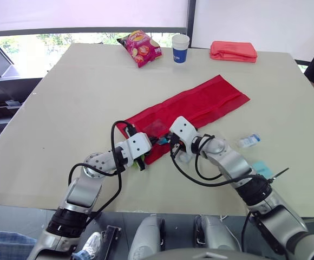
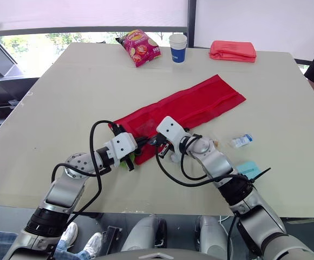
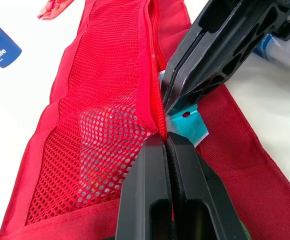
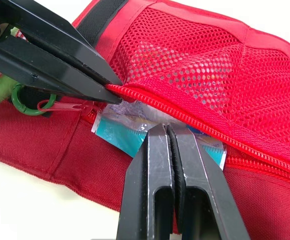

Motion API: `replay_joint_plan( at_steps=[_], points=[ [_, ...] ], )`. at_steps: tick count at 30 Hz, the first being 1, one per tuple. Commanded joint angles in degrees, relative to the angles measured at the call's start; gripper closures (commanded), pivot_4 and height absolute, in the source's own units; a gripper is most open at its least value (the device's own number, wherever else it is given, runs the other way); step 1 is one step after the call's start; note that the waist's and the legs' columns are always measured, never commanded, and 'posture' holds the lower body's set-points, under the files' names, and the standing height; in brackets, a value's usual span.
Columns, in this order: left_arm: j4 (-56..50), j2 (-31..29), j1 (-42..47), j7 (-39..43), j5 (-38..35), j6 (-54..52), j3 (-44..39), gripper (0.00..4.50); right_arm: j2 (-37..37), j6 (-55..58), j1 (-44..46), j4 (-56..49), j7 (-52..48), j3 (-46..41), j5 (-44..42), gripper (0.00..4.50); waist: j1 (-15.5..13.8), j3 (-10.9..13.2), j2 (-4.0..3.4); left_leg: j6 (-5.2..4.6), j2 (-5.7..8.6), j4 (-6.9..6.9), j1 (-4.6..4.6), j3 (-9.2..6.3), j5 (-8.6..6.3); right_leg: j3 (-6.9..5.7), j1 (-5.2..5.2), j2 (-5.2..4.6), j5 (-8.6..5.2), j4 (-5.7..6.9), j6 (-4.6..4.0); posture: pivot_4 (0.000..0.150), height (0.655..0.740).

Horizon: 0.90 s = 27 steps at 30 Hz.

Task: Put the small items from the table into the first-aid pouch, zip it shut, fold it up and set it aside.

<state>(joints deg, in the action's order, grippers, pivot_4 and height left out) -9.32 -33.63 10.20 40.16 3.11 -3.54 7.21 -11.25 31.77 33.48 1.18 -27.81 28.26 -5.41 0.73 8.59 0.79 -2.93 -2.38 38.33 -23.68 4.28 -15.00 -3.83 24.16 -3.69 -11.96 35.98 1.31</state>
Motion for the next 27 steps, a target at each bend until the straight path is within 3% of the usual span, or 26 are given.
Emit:
replay_joint_plan(
  at_steps=[1, 16, 27],
  points=[
    [-1.2, -0.1, 0.3, 0.2, -0.9, 1.3, -0.5, 4.5, 2.8, -1.4, 1.3, 0.9, 0.6, -1.0, 1.1, 4.44, 0.0, 0.0, 0.0, 0.0, -0.01, 0.0, 0.01, 0.0, 0.0, 0.0, 0.0, 0.01, 0.0, 0.01, 0.0, 0.15, 0.74],
    [-2.1, 0.0, -0.2, 0.6, -1.0, 1.1, -0.2, 4.5, 12.7, -11.0, 5.7, 15.0, 3.8, -5.2, 4.7, 4.44, 0.1, 0.0, 0.0, 0.23, 0.0, 0.0, 0.02, 0.0, 0.14, 0.03, 0.0, 0.03, 0.0, 0.08, 0.0, 0.15, 0.74],
    [0.1, -0.3, 0.9, 0.2, -0.7, 2.2, -0.7, 4.5, 5.1, -0.3, -0.9, -0.8, -4.3, -4.3, 3.4, 4.44, 0.1, 0.0, 0.0, 0.23, 0.02, 0.0, 0.02, -0.02, 0.14, 0.03, 0.01, 0.01, 0.0, 0.12, -0.01, 0.15, 0.74]
  ],
)
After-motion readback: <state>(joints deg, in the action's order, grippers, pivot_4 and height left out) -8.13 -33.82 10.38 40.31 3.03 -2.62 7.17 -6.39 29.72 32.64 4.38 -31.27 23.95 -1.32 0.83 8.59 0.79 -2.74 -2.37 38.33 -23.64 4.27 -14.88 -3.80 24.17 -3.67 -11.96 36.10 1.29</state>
